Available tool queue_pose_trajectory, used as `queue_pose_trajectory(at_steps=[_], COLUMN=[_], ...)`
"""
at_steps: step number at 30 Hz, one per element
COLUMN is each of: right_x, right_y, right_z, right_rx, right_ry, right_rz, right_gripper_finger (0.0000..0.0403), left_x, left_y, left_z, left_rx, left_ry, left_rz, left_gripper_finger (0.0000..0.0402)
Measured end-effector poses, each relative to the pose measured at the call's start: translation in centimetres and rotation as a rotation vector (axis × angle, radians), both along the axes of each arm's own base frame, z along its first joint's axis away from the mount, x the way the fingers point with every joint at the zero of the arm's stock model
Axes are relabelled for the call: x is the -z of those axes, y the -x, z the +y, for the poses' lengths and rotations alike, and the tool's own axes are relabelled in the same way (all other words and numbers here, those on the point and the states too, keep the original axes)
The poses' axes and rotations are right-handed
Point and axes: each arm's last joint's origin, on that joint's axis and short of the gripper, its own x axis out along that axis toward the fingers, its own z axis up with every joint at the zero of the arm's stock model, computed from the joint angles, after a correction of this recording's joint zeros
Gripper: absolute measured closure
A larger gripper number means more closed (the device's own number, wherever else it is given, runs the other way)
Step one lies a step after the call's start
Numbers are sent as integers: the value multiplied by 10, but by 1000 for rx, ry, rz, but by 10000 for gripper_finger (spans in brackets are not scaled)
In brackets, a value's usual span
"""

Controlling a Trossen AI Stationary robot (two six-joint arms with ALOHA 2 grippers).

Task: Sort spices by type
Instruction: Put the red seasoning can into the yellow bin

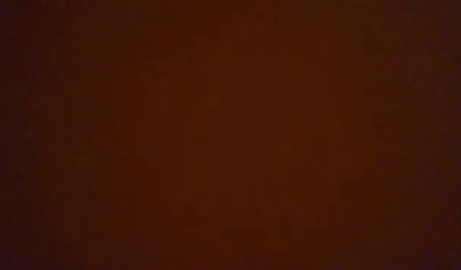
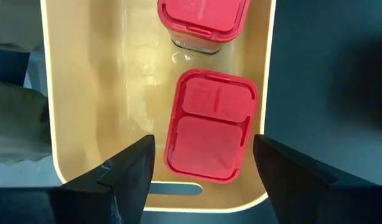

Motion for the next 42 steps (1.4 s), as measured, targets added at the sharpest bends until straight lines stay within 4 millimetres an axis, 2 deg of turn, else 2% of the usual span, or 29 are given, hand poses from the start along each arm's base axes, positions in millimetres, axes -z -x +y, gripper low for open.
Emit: queue_pose_trajectory(at_steps=[6, 11, 16, 23, 27, 30, 36, 42], right_x=[-16, -26, -26, -27, -19, -9, 11, 18], right_y=[4, 12, 23, 24, 24, 23, 24, 25], right_z=[-1, 11, 30, 54, 61, 62, 60, 57], right_rx=[22, -5, -44, -89, -97, -93, -52, -35], right_ry=[-1, 51, 55, -46, -59, -47, -18, -1], right_rz=[-6, -88, -136, -263, -276, -258, -201, -177], right_gripper_finger=[160, 204, 274, 383, 390, 390, 390, 390], left_x=[0, 0, -4, -14, -16, -17, -13, -11], left_y=[1, 2, -6, -27, -38, -44, -49, -49], left_z=[-4, -19, -44, -95, -116, -125, -130, -129], left_rx=[31, 96, 164, 300, 332, 323, 270, 256], left_ry=[24, 25, -4, -145, -207, -238, -267, -259], left_rz=[-1, -22, -11, 43, 98, 133, 206, 208], left_gripper_finger=[182, 203, 256, 350, 393, 396, 399, 401])
